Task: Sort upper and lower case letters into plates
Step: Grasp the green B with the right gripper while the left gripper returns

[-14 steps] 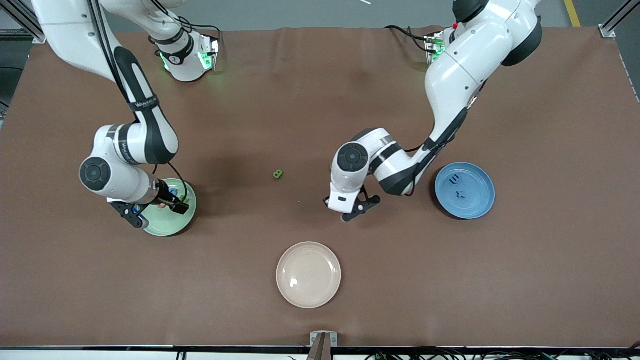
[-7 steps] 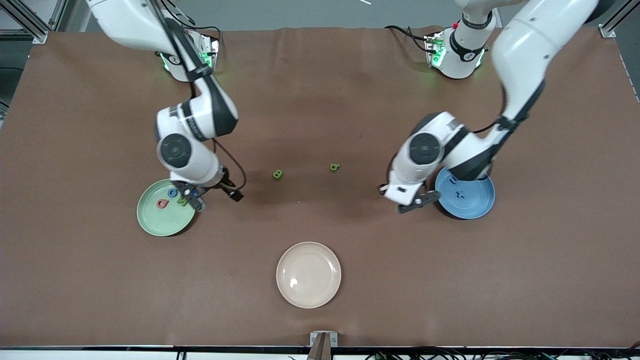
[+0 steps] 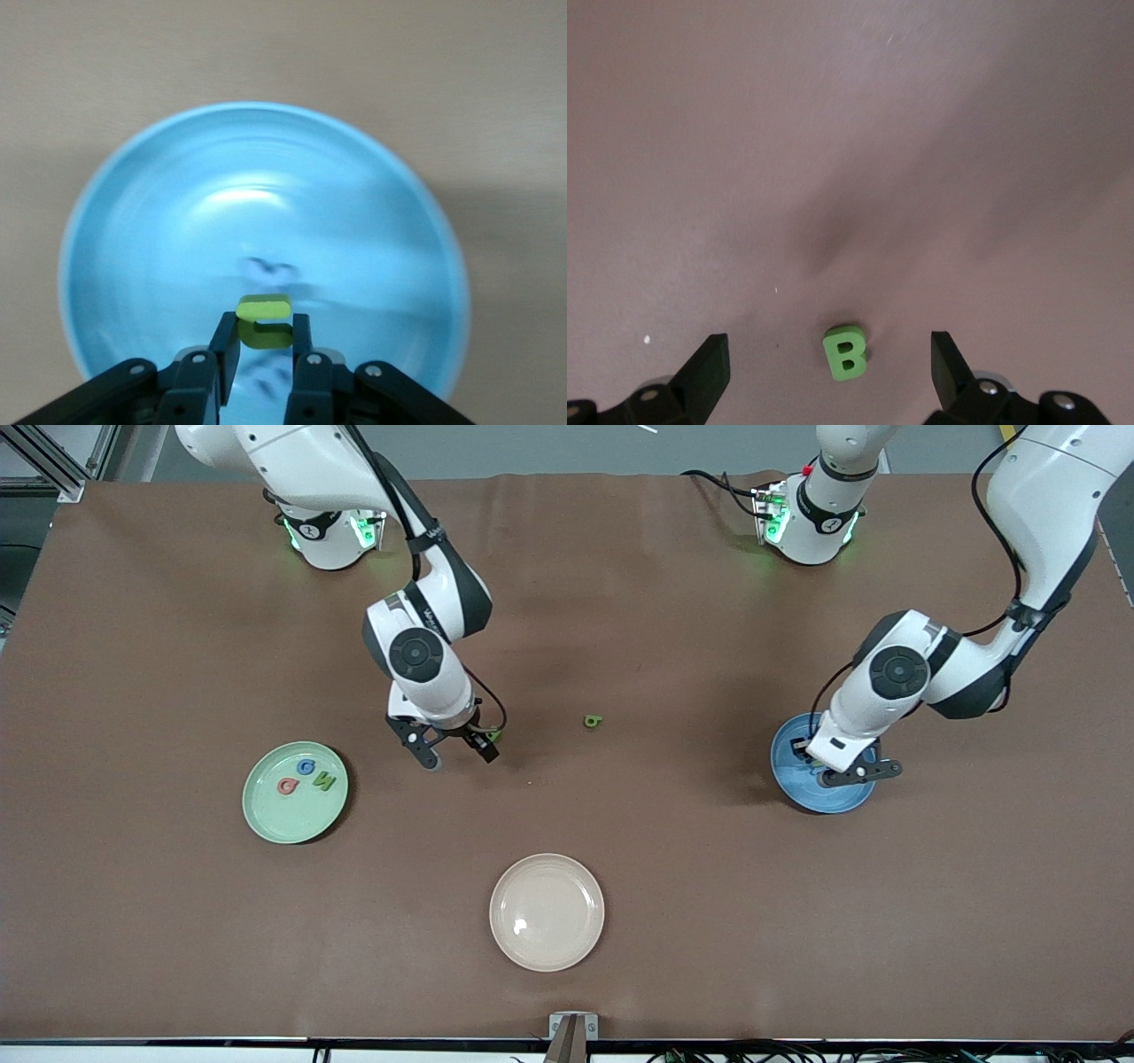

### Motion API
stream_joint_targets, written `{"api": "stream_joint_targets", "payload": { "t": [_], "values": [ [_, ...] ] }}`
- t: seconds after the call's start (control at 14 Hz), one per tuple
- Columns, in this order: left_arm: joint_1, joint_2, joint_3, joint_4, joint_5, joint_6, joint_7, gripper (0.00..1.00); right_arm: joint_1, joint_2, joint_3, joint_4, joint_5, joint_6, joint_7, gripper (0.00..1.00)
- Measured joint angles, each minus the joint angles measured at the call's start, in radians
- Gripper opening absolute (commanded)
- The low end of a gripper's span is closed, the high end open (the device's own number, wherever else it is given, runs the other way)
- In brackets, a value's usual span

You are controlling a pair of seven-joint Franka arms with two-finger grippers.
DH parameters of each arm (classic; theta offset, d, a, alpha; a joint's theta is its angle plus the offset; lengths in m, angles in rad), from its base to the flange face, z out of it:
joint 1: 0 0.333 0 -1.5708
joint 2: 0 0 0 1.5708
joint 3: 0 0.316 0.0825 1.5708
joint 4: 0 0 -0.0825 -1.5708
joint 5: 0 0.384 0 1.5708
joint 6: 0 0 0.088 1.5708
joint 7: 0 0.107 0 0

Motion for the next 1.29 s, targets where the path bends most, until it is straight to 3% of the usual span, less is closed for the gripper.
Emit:
{"api": "stream_joint_targets", "payload": {
  "t": [0.5,0.86,0.93,1.0,1.07,1.14,1.29],
  "values": [
    [0.068,0.017,-0.003,-0.013,0.014,0.004,0.109,0.16,0.049,0.065,-0.003,-0.002,-0.014,0.057,-0.116,0.95],
    [0.068,0.044,-0.005,-0.015,0.014,0.004,0.109,0.19,0.049,0.069,-0.004,-0.006,-0.015,0.060,-0.138,0.69],
    [0.068,0.045,-0.005,-0.015,0.014,0.005,0.109,0.33,0.049,0.069,-0.004,-0.014,-0.015,0.071,-0.138,0.65],
    [0.068,0.045,-0.005,-0.015,0.014,0.005,0.109,0.64,0.049,0.069,-0.004,-0.024,-0.015,0.086,-0.138,0.60],
    [0.068,0.045,-0.005,-0.014,0.015,0.006,0.109,0.86,0.049,0.070,-0.004,-0.034,-0.015,0.105,-0.138,0.53],
    [0.068,0.044,-0.006,-0.012,0.015,0.006,0.109,0.98,0.050,0.069,-0.003,-0.036,-0.015,0.112,-0.138,0.48],
    [0.071,0.043,-0.027,-0.004,0.016,-0.006,0.109,1.00,0.050,0.065,-0.004,-0.036,-0.015,0.112,-0.136,0.31]
  ]
}}
